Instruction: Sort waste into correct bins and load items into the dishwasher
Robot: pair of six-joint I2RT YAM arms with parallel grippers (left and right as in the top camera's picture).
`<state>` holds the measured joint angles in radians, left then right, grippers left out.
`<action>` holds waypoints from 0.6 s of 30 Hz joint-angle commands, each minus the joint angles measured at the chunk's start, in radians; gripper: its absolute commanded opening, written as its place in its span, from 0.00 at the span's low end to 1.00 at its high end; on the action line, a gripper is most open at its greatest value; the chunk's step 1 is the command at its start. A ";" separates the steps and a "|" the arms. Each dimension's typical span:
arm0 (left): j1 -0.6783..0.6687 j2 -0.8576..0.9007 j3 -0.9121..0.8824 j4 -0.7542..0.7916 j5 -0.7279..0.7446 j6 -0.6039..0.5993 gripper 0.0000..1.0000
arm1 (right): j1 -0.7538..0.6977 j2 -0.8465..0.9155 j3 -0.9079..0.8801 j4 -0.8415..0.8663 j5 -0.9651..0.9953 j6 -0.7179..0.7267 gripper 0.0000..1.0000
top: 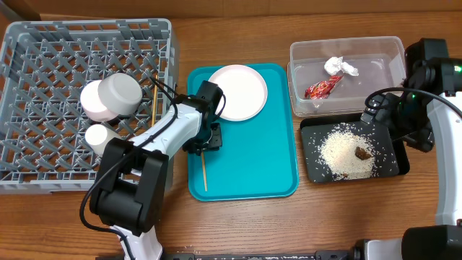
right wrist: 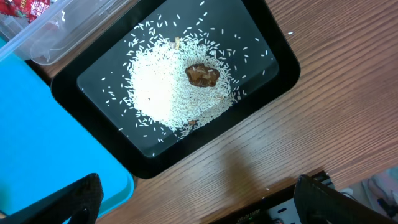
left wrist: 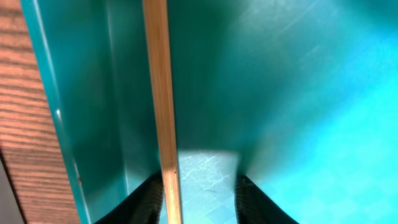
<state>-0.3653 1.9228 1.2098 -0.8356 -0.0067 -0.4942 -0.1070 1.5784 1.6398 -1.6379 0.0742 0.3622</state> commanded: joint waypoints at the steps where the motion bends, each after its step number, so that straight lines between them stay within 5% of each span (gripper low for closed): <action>1: 0.038 0.056 -0.031 -0.034 -0.030 0.000 0.29 | -0.001 -0.011 0.010 0.005 -0.001 -0.002 1.00; 6: 0.084 0.053 -0.029 -0.071 -0.027 0.000 0.05 | -0.001 -0.011 0.010 0.005 -0.001 -0.002 1.00; 18: 0.105 -0.272 -0.029 -0.142 -0.084 0.001 0.04 | -0.001 -0.011 0.010 0.001 -0.001 -0.003 1.00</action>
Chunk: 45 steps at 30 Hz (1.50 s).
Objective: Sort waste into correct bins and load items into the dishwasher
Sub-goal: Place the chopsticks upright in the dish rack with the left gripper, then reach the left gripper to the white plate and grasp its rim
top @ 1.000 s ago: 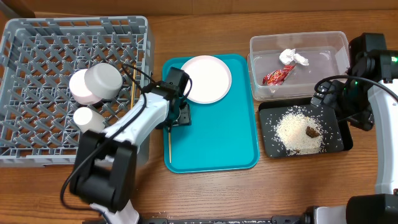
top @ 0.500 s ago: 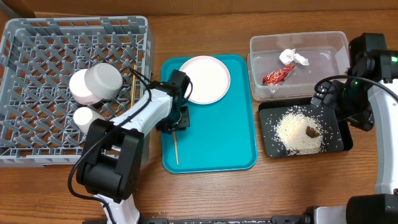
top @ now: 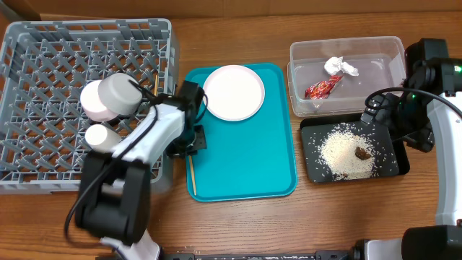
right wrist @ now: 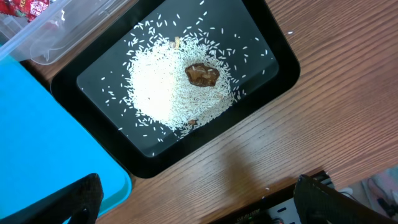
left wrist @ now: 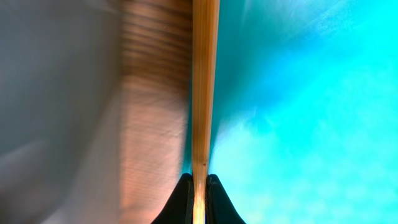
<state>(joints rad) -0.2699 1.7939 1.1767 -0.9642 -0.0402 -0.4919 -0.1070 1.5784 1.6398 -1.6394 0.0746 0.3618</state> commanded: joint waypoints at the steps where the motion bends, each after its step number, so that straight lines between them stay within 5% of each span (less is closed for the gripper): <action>1: 0.010 -0.187 0.004 -0.024 -0.054 -0.001 0.04 | -0.001 -0.011 0.010 0.003 -0.001 -0.002 1.00; 12: 0.098 -0.449 0.019 0.051 -0.183 0.216 0.04 | -0.001 -0.011 0.010 0.003 -0.002 -0.002 1.00; 23: 0.261 -0.331 0.022 0.230 -0.085 0.406 0.04 | -0.001 -0.011 0.010 0.003 -0.008 -0.002 1.00; 32: 0.261 -0.275 0.056 0.219 0.012 0.410 0.64 | -0.001 -0.011 0.010 0.004 -0.008 -0.002 1.00; 38: 0.198 -0.315 0.171 0.198 0.210 0.412 0.68 | -0.001 -0.011 0.010 0.006 -0.008 -0.002 1.00; 45: -0.035 -0.256 0.178 0.246 0.155 0.474 0.73 | -0.001 -0.011 0.010 0.006 -0.008 -0.002 1.00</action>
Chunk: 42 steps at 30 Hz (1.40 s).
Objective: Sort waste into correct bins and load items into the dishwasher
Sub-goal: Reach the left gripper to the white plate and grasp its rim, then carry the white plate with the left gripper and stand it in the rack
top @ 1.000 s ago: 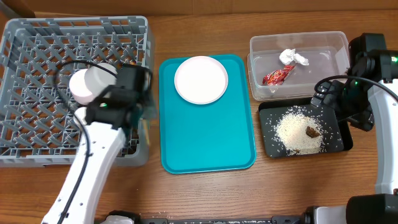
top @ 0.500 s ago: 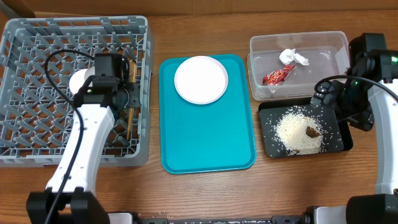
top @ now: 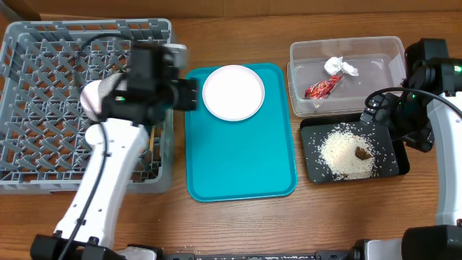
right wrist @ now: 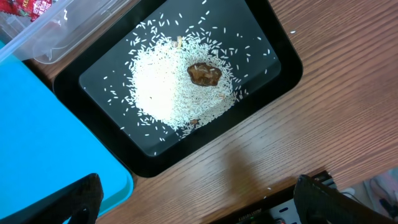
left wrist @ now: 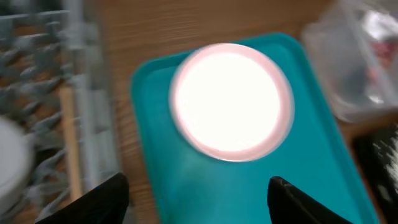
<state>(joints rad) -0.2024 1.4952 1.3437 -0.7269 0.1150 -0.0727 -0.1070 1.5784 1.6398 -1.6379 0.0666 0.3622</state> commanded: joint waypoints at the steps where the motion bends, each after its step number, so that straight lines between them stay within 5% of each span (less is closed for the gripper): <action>1: -0.137 0.064 0.011 0.020 -0.010 0.070 0.73 | -0.001 -0.011 0.010 0.005 -0.001 -0.002 1.00; 9: -0.322 0.326 0.011 0.149 -0.121 0.169 0.85 | -0.001 -0.011 0.010 0.005 -0.001 -0.002 1.00; 16: -0.328 0.475 0.011 0.187 -0.145 0.170 0.88 | -0.001 -0.011 0.010 0.005 -0.001 -0.002 1.00; 23: -0.330 0.546 0.011 0.064 -0.140 0.158 0.66 | -0.001 -0.011 0.010 0.005 -0.001 -0.002 1.00; 27: -0.330 0.553 0.011 -0.008 -0.140 0.150 0.30 | -0.001 -0.011 0.010 0.005 -0.001 -0.002 1.00; 32: -0.330 0.550 0.053 -0.065 -0.140 0.086 0.04 | -0.001 -0.011 0.010 0.005 -0.001 -0.002 1.00; 42: -0.285 0.425 0.343 -0.324 -0.140 -0.022 0.04 | -0.001 -0.011 0.010 0.005 0.000 -0.003 1.00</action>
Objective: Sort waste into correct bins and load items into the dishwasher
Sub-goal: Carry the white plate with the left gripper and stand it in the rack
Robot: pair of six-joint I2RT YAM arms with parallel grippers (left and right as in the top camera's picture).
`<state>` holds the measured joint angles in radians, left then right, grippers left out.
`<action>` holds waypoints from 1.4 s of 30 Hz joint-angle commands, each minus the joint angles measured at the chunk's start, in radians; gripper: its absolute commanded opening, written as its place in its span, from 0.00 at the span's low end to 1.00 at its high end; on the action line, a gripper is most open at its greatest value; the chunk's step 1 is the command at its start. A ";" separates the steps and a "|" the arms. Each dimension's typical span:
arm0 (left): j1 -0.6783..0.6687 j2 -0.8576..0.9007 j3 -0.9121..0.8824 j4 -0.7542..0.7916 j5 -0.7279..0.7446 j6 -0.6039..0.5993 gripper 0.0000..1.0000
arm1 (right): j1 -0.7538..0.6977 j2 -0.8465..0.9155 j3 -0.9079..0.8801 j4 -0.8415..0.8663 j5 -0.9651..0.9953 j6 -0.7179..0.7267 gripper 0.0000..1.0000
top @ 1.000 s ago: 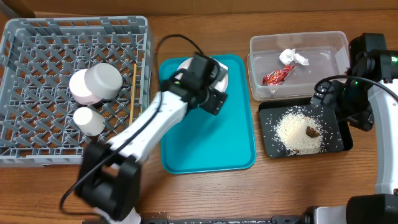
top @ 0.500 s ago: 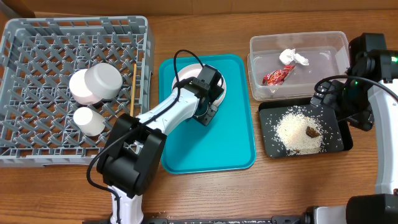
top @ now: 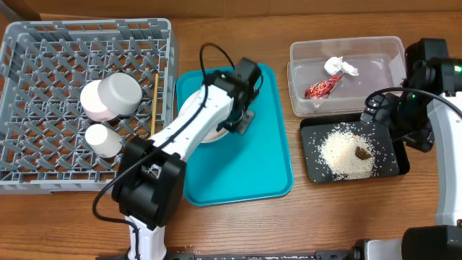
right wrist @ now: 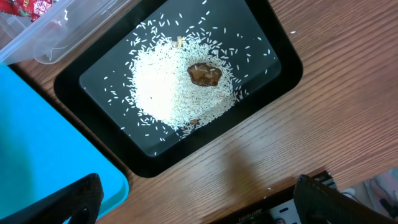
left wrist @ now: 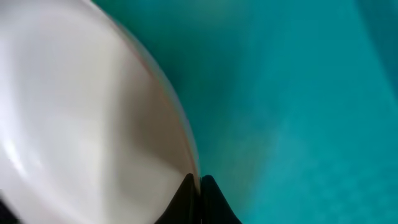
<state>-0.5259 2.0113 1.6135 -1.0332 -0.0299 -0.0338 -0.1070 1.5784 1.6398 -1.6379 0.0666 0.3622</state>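
Observation:
The white plate [left wrist: 74, 112] lies on the teal tray [top: 253, 166], mostly hidden under my left arm in the overhead view. My left gripper [left wrist: 199, 183] is shut on the plate's right rim, fingers pinched together on its edge. A wooden chopstick [top: 153, 101] rests in the grey dish rack [top: 43, 43], beside two upturned white cups [top: 115, 94]. My right gripper [right wrist: 199, 205] is open above the wood, just off the black tray of rice [right wrist: 177, 87].
A clear bin [top: 346, 72] holding a red wrapper and crumpled paper stands at the back right. The black tray [top: 354, 152] with rice and a brown scrap lies in front of it. The rack fills the left side.
My left gripper was open above the tray's left side near the rack. Now it is shut on the plate's right rim. The plate and the tray sit slightly further left.
First my left gripper stood open around the chopstick on the tray, then shut on it at the tray's left edge. Later the chopstick lay in the rack and the gripper was open. Now it grips the plate. The right arm stayed put.

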 commanded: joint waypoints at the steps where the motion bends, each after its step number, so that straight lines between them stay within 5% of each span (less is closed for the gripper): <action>1: 0.050 -0.119 0.083 -0.018 0.005 -0.069 0.04 | -0.001 -0.011 0.010 0.004 -0.001 -0.003 1.00; 7: 0.167 -0.257 0.091 -0.019 0.056 -0.086 0.04 | -0.001 -0.011 0.010 0.004 0.000 -0.003 1.00; 15: 0.424 -0.287 0.090 -0.037 0.452 0.060 0.04 | -0.001 -0.011 0.010 0.004 0.000 -0.003 1.00; 22: 0.585 -0.229 0.089 -0.048 0.660 0.071 0.04 | -0.001 -0.011 0.010 0.001 0.000 -0.003 1.00; 38: 0.616 -0.227 0.092 -0.071 1.043 0.195 0.04 | -0.001 -0.011 0.010 0.001 0.000 -0.003 1.00; 42: 0.694 -0.254 0.095 -0.061 1.292 0.229 0.04 | -0.001 -0.011 0.010 0.003 0.000 -0.003 1.00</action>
<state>0.1017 1.7878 1.6905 -1.1011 1.0180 0.1383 -0.1070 1.5784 1.6398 -1.6382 0.0666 0.3618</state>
